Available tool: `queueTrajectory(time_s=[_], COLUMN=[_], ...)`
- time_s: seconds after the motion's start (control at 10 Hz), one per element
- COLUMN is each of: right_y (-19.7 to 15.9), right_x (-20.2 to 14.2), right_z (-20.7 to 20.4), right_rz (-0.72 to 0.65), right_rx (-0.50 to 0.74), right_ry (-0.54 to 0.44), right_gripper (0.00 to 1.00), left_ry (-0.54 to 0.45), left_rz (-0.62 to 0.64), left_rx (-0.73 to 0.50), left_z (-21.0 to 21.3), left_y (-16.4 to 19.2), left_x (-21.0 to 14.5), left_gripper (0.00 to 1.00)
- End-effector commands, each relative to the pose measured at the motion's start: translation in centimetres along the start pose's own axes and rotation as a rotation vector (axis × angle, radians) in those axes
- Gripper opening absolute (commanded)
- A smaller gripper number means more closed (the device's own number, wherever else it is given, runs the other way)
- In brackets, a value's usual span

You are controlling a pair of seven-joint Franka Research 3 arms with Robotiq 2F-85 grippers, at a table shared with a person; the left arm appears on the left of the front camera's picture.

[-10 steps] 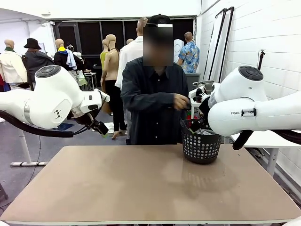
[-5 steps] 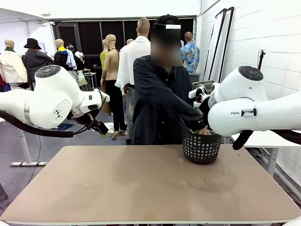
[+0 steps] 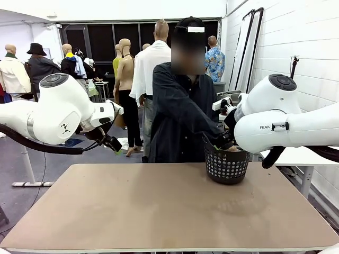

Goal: Fold the training pants.
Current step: Grab both ends of the Training pants handed by a person.

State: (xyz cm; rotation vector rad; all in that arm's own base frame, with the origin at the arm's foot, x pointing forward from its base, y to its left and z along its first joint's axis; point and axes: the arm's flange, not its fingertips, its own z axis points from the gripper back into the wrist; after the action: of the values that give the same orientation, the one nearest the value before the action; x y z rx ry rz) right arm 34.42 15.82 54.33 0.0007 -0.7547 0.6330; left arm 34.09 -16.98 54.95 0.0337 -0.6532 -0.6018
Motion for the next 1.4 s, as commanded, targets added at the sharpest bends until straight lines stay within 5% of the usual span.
queueTrajectory(time_s=[0.0, 1.3], right_y=[0.04, 0.04], right_x=[-0.07, -0.07], right_z=[-0.08, -0.08], right_rz=[0.002, 0.002], right_rx=[-0.004, -0.004], right_ry=[-0.005, -0.005], right_gripper=[1.0, 1.0], left_ry=[-0.001, -0.001], left_rz=[-0.006, -0.006], left_rx=[-0.003, -0.003], left_z=[0.01, 0.01], left_y=[0.09, 0.09], left_x=[-0.01, -0.01], left_gripper=[1.0, 1.0])
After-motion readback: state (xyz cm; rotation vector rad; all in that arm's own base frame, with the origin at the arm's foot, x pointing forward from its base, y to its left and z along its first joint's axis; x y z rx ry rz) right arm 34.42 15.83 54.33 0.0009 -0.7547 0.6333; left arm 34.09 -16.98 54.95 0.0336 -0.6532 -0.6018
